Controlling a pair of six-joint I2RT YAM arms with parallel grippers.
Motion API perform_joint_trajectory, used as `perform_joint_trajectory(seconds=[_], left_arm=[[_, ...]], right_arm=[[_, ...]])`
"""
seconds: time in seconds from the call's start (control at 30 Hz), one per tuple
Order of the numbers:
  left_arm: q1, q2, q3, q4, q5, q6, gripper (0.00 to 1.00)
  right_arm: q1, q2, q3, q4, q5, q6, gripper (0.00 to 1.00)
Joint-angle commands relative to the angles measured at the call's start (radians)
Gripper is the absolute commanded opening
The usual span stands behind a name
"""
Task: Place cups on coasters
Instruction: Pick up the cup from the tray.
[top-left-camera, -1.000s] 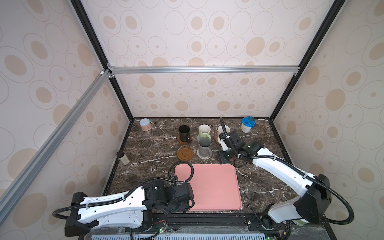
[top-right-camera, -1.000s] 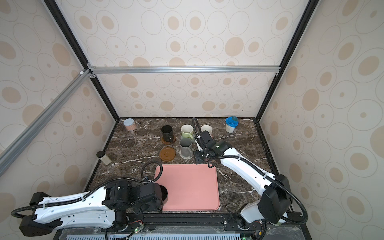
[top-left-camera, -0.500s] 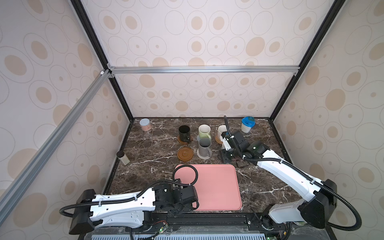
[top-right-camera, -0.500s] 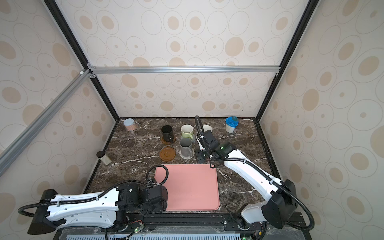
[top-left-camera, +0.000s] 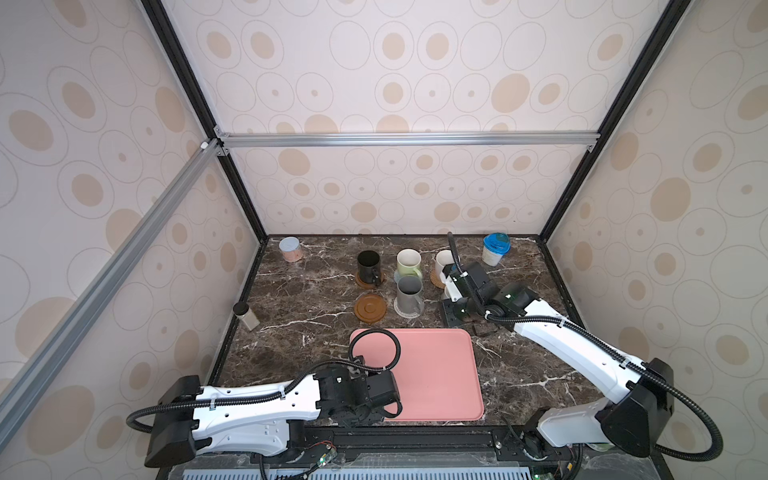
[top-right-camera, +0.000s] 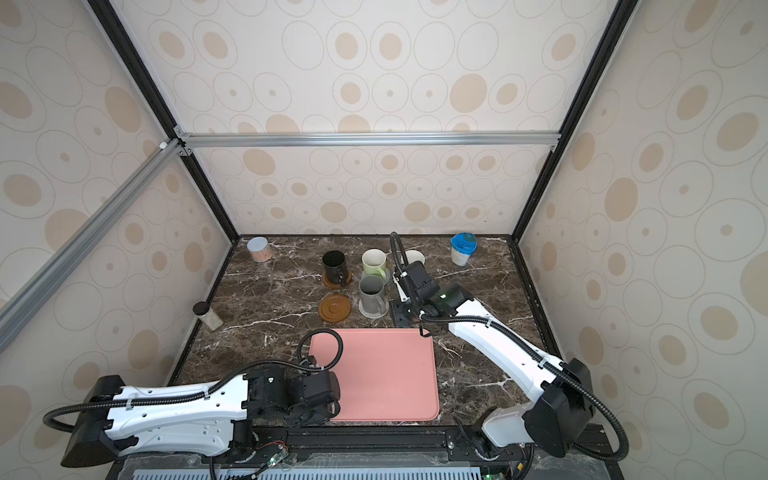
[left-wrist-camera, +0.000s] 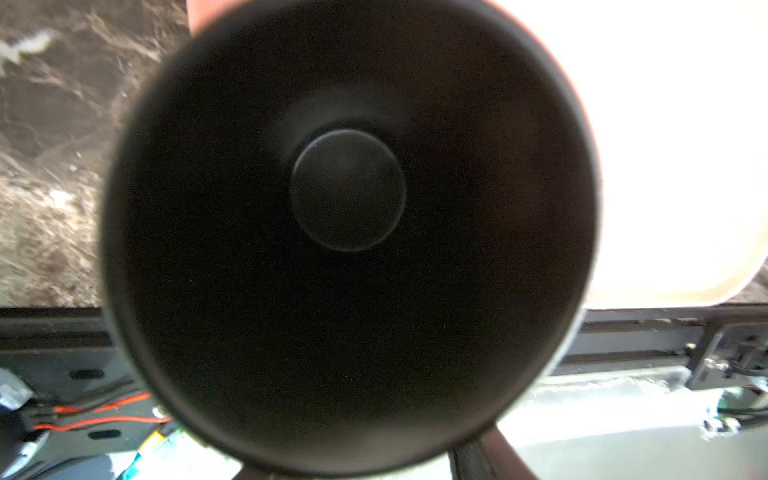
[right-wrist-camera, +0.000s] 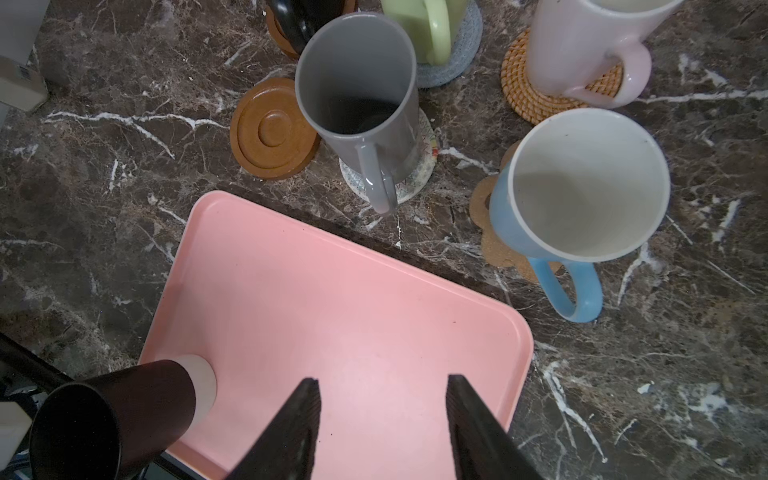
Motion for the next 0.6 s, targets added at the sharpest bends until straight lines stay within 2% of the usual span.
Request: perform_joint_trajectory(seconds=[0.0,0.23,0.47,0.57], left_arm=[[0.018,0.024,0.013,-0.024,-0.056,0.039,0.45],[0.034,0.076,0.013,0.008,-0.093,0.068,0.36],[0.043,0.071,-0.007,0.038,-0.138,0.059,0.18],[0.044,0.068,-0.003,0.047,-0.165,0.054,0.13]], right_arm=[[0.007,-0.009,-0.008,-0.019,0.009,0.011,0.53],[0.006,-0.007,-0.009,-0.03,0.012,0.012,0.53],[0.006,-0.014,-0.012,-0.038,0.028,0.011,0.53],[0.007,-0.016,-0.013,-0.038,0.03,0.014,0.53]])
